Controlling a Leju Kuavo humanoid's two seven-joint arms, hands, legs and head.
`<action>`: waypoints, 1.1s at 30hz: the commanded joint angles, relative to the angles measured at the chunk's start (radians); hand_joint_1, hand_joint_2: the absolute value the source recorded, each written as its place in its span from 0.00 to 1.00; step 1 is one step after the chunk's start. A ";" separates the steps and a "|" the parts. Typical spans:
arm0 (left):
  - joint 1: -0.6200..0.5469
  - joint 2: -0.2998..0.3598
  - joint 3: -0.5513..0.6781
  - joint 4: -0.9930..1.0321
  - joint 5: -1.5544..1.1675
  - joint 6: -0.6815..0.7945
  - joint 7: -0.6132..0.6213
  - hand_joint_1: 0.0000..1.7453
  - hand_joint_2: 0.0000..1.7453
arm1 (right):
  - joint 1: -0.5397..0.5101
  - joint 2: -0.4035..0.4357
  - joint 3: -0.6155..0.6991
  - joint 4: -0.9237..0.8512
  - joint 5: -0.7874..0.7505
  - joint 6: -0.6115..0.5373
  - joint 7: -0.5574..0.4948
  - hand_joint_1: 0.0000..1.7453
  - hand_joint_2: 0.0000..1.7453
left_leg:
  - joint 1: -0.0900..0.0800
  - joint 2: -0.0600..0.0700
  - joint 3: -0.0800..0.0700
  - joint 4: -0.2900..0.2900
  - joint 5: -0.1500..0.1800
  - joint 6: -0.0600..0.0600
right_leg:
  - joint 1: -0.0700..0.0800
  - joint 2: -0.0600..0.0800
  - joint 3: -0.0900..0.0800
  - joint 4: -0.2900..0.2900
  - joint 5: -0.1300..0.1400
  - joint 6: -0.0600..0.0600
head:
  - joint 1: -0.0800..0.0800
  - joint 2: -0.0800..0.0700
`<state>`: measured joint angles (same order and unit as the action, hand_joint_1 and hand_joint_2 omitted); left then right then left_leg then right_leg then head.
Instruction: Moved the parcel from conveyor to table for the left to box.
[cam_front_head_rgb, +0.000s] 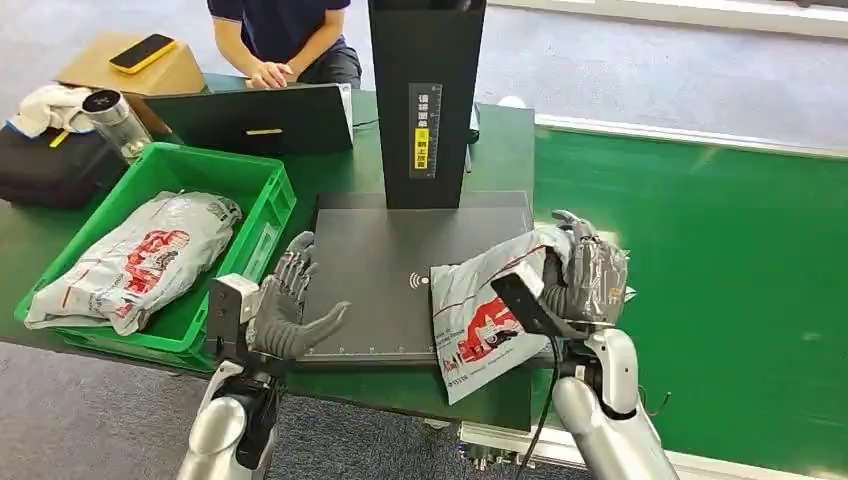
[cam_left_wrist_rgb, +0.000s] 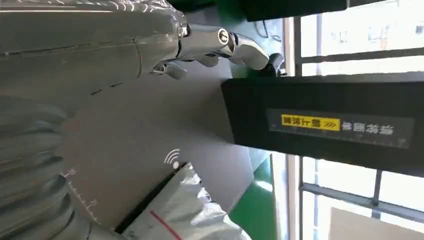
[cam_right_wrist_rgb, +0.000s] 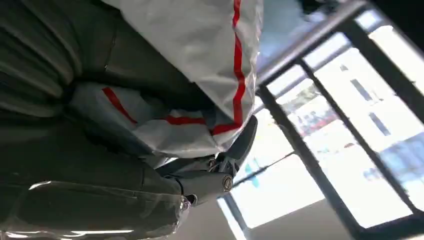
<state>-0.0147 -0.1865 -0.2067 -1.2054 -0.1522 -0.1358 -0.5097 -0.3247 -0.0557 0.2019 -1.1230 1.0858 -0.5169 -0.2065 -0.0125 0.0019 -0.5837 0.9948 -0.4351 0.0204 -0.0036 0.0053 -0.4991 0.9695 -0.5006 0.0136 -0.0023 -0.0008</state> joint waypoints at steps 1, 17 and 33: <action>0.006 0.045 -0.025 0.005 0.001 -0.003 0.014 0.00 1.00 | -0.129 -0.005 -0.104 0.384 -0.034 -0.003 0.014 1.00 1.00 | 0.000 0.001 0.005 -0.003 -0.001 -0.003 | 0.000 0.000 0.005 -0.003 0.000 0.000 | 0.000 0.000; -0.017 0.048 -0.055 0.039 0.003 -0.010 0.013 0.00 1.00 | -0.169 -0.016 -0.235 0.558 -0.098 -0.038 0.003 1.00 1.00 | 0.000 -0.002 0.002 -0.002 0.000 -0.002 | 0.000 -0.002 0.002 -0.002 -0.001 0.000 | 0.000 0.000; -0.075 0.044 -0.067 0.128 0.005 -0.014 -0.017 0.00 1.00 | -0.184 0.084 -0.390 0.679 -0.634 0.505 -0.324 1.00 1.00 | 0.000 0.001 0.002 -0.002 0.000 -0.003 | 0.000 0.001 0.002 -0.002 0.000 -0.001 | 0.000 0.000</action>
<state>-0.0179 -0.1751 -0.2365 -1.1971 -0.1511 -0.1419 -0.5051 -0.4628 -0.0396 -0.1488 -0.6035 0.5770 -0.2954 -0.4552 -0.0133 0.0011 -0.5846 0.9949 -0.4354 0.0202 -0.0039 0.0047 -0.5000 0.9695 -0.5008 0.0138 -0.0023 -0.0004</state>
